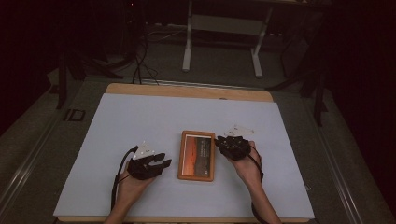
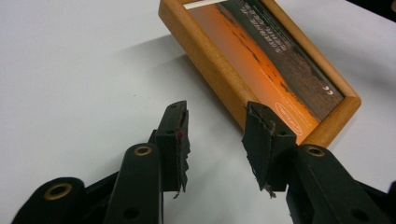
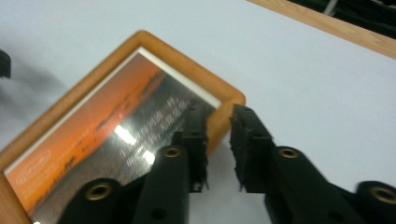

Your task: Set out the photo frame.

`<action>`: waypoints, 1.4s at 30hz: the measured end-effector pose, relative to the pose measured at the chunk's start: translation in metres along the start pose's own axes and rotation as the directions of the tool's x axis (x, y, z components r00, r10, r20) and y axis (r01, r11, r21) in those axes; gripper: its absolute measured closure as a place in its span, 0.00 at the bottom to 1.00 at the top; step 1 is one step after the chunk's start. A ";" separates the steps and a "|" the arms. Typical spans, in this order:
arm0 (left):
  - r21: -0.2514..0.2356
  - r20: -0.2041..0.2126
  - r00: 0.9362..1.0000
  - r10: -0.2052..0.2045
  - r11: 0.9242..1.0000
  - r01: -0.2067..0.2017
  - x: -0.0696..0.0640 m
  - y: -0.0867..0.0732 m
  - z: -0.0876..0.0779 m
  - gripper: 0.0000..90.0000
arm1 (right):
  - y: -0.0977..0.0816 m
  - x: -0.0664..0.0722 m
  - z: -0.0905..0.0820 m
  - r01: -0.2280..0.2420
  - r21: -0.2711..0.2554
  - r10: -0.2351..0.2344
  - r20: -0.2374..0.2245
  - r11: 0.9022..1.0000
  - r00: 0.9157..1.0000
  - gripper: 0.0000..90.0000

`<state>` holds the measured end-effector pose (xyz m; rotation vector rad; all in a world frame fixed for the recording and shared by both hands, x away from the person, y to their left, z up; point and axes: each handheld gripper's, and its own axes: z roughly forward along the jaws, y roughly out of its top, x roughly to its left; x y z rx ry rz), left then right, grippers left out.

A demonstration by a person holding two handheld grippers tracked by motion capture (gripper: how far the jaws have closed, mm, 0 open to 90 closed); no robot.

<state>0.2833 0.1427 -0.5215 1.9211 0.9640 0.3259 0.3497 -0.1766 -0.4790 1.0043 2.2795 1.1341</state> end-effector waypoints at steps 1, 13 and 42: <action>-0.001 0.003 1.000 -0.005 1.000 0.005 0.000 0.000 0.000 0.67 | 0.004 -0.001 0.003 0.003 -0.008 -0.003 -0.008 1.000 1.000 0.95; -0.002 0.021 1.000 -0.015 1.000 0.015 0.000 0.001 -0.001 0.65 | 0.017 -0.001 0.026 0.052 0.018 -0.052 -0.019 0.998 0.998 1.00; -0.004 0.034 0.999 -0.027 1.000 0.027 -0.001 0.002 0.001 0.62 | -0.008 -0.022 0.043 -0.025 0.079 0.025 0.003 0.997 1.000 1.00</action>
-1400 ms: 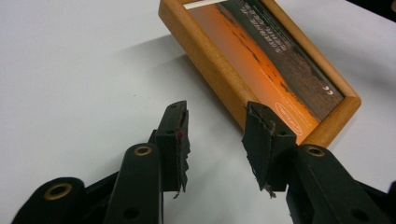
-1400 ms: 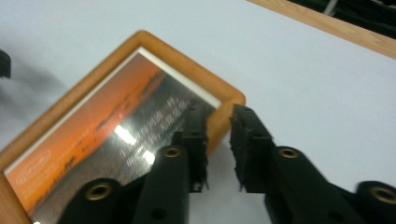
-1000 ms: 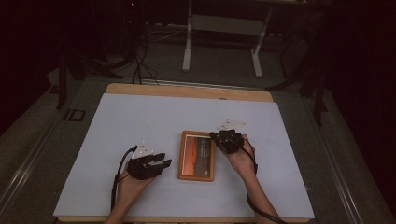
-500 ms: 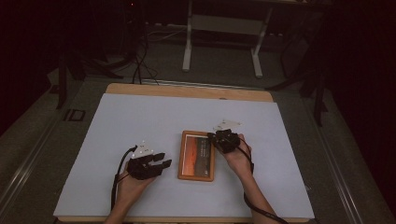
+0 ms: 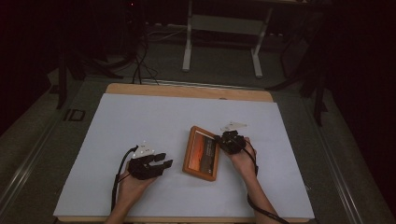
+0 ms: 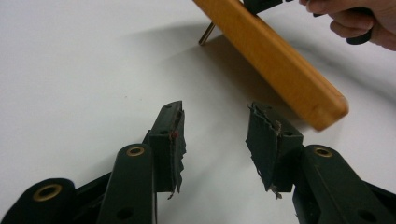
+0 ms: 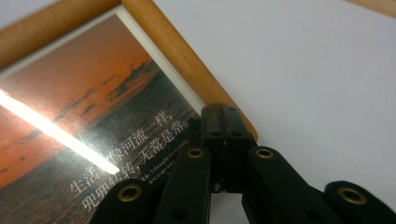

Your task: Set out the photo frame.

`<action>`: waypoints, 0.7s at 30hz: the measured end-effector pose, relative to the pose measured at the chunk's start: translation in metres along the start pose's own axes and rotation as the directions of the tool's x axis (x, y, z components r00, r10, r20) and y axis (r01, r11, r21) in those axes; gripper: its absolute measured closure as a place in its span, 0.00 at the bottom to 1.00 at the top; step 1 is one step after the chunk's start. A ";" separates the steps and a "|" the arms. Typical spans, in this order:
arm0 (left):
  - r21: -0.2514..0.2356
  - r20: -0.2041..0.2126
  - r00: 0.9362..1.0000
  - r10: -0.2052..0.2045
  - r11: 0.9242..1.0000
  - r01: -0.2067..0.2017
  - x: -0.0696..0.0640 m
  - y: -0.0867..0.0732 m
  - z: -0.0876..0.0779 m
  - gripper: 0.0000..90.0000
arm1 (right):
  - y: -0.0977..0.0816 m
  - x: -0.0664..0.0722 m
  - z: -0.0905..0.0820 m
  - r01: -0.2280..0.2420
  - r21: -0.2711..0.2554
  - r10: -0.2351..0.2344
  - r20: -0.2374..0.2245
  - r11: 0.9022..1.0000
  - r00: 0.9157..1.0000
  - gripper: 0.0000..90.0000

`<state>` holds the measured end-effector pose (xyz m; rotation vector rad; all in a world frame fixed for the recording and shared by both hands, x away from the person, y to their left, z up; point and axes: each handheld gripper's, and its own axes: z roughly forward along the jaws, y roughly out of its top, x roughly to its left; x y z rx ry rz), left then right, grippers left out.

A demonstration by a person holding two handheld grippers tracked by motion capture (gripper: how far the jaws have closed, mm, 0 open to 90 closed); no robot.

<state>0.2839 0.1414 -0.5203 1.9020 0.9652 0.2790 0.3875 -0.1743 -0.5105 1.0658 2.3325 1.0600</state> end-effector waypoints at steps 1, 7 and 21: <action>-0.001 0.002 1.000 -0.005 1.000 0.005 -0.001 0.000 0.000 0.62 | -0.001 -0.001 0.001 -0.001 0.003 0.001 0.001 1.000 1.000 1.00; -0.012 0.009 1.000 -0.010 1.000 0.010 -0.006 0.003 -0.001 0.60 | -0.006 -0.006 0.004 -0.024 0.014 0.024 -0.006 1.000 1.000 1.00; -0.022 0.046 0.999 -0.026 0.999 0.027 -0.022 0.015 -0.001 0.44 | -0.006 -0.006 0.004 -0.019 0.018 0.020 -0.010 1.000 1.000 1.00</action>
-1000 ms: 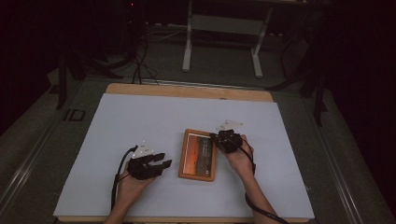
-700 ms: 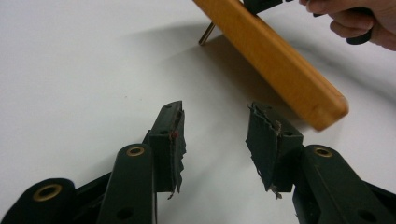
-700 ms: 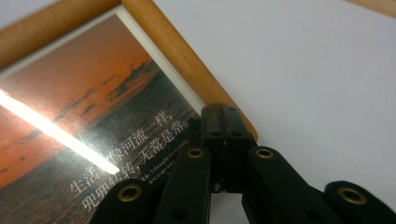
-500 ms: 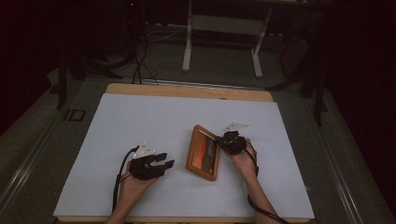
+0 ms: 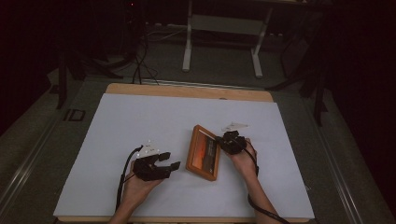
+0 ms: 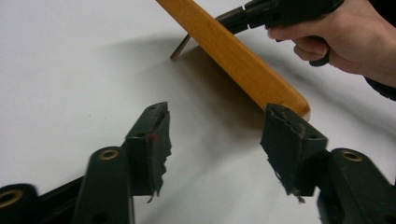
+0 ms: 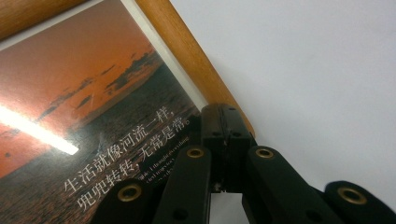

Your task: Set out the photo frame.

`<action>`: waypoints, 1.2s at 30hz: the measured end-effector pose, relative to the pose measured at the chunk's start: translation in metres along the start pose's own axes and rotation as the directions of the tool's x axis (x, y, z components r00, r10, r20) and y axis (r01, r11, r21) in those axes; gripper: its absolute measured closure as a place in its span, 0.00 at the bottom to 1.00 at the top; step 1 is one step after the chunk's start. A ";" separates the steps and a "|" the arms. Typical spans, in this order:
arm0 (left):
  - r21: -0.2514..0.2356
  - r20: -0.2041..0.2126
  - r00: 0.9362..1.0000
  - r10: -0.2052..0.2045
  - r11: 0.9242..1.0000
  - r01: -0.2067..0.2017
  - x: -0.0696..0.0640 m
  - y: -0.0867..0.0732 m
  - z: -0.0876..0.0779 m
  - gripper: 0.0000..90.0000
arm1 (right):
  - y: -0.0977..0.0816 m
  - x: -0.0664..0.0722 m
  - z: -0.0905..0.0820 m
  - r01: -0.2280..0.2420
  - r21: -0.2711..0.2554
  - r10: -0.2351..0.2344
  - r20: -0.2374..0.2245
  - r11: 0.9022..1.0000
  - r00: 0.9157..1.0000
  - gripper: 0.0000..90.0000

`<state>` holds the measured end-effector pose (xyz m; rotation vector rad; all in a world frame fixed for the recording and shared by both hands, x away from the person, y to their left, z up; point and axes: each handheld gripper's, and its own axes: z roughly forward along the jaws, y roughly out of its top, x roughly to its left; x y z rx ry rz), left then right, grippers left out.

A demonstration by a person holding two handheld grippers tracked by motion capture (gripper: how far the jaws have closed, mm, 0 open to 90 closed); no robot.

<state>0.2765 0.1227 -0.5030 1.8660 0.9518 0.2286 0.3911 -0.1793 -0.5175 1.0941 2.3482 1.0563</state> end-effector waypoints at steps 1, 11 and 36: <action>0.002 0.008 1.000 0.000 1.000 0.000 -0.004 0.002 0.001 0.43 | 0.001 0.000 0.000 0.003 0.006 -0.003 0.002 1.000 1.000 1.00; 0.019 0.061 0.998 -0.001 1.000 0.000 -0.020 0.008 0.013 0.41 | 0.000 0.001 0.000 0.000 -0.003 0.000 0.007 1.000 1.000 1.00; 0.165 0.116 0.975 -0.190 0.971 0.170 -0.021 0.023 0.053 0.52 | -0.001 0.002 0.000 0.016 -0.010 -0.016 0.019 1.000 1.000 1.00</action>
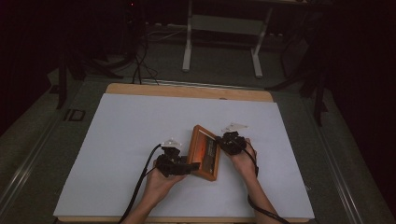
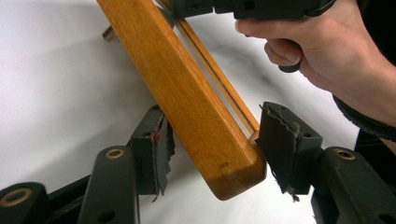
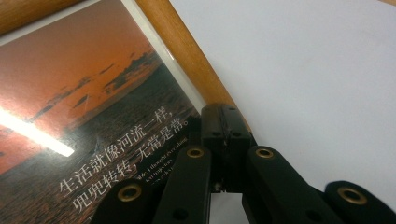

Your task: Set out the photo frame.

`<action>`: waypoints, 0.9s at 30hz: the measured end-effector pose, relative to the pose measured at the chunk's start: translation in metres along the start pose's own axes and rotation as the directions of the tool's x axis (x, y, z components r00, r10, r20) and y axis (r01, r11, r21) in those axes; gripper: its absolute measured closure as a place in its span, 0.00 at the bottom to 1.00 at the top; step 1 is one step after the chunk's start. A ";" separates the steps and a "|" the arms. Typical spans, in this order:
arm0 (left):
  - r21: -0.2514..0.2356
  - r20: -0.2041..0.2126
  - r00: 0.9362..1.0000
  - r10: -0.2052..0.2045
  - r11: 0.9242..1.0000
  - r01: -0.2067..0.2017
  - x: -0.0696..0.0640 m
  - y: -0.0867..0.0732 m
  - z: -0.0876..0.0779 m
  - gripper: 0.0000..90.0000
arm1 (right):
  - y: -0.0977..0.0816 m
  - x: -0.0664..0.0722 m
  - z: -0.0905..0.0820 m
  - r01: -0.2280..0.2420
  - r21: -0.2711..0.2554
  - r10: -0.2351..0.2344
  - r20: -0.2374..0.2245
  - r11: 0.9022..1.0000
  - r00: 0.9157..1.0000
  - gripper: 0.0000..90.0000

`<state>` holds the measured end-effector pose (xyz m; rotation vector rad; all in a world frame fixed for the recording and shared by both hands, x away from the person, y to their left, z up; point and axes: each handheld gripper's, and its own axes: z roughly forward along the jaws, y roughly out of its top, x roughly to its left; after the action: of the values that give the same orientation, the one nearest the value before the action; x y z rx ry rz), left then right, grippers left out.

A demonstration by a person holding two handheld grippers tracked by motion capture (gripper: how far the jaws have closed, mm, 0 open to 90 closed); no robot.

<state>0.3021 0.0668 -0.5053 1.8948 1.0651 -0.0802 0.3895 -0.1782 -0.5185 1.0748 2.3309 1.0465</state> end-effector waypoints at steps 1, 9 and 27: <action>0.013 0.004 1.000 -0.013 1.000 0.013 0.000 0.001 0.002 0.52 | 0.000 0.000 0.000 0.001 -0.001 -0.001 -0.001 1.000 1.000 1.00; 0.052 0.036 0.995 -0.096 0.994 0.094 0.003 0.004 0.004 0.57 | 0.000 0.000 0.000 0.006 -0.002 -0.006 -0.002 1.000 1.000 1.00; -0.002 -0.011 0.996 -0.086 0.996 0.086 -0.002 0.022 0.008 0.72 | -0.012 -0.009 -0.038 -0.035 -0.072 0.034 -0.014 0.997 0.999 0.92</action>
<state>0.3192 0.0550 -0.4934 1.8500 1.1536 -0.1185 0.3669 -0.2080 -0.5017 1.0869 2.2734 1.1447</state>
